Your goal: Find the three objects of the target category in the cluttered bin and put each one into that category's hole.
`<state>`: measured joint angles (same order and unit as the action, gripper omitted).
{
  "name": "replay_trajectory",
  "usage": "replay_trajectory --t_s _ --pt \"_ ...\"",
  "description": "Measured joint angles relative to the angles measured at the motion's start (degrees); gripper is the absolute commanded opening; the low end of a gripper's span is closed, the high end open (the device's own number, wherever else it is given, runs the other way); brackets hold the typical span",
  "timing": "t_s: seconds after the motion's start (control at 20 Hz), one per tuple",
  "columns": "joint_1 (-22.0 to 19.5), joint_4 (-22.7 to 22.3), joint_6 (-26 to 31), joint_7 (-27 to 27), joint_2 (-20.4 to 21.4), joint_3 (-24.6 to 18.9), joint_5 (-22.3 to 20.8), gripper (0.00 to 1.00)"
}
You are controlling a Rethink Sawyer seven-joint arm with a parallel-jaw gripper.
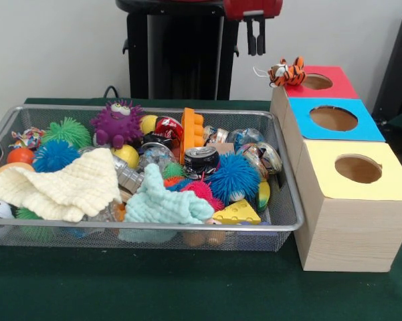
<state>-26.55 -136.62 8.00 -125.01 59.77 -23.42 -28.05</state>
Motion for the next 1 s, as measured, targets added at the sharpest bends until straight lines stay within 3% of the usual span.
replay_trajectory --t_s 0.5,1.0 --pt "0.97 7.85 0.46 0.00 -3.11 0.00 -7.19 0.00" --pt "1.34 11.84 0.46 0.00 -5.14 0.21 -10.14 0.00"
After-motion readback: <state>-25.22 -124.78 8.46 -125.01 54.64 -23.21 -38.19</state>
